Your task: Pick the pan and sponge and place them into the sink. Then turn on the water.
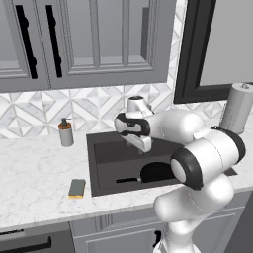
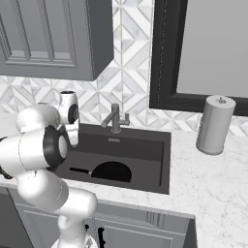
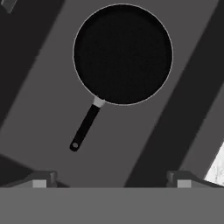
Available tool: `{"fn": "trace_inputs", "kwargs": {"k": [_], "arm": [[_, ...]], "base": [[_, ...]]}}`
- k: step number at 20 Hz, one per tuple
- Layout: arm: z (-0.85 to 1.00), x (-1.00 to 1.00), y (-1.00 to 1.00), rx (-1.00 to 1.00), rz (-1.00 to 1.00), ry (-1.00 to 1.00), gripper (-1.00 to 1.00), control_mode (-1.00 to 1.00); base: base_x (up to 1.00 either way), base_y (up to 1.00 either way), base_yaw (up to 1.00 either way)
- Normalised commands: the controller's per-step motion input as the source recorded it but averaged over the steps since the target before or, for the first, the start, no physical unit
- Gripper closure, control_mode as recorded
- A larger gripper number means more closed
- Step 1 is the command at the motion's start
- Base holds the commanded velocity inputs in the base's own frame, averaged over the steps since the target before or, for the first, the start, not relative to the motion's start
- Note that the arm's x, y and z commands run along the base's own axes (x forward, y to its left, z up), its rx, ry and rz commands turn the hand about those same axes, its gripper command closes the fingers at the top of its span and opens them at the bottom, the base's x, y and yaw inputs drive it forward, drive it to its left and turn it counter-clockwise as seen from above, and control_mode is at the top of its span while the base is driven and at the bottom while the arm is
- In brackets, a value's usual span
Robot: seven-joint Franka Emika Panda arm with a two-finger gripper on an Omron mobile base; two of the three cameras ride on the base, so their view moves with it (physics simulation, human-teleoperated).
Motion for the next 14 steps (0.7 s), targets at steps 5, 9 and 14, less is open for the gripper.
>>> {"fn": "trace_inputs", "kwargs": {"k": [5, 9, 14], "arm": [[-0.01, 0.00, 0.00, 0.04, 0.99, 0.00, -1.00, -1.00], [-0.01, 0.01, 0.00, 0.02, 0.94, -0.01, -1.00, -1.00], [0.00, -0.06, -0.09, 0.04, 0.25, -0.02, -1.00, -1.00]], "base": [[0.00, 0.00, 0.00], [0.00, 0.00, 0.00], [0.00, 0.00, 0.00]]}}
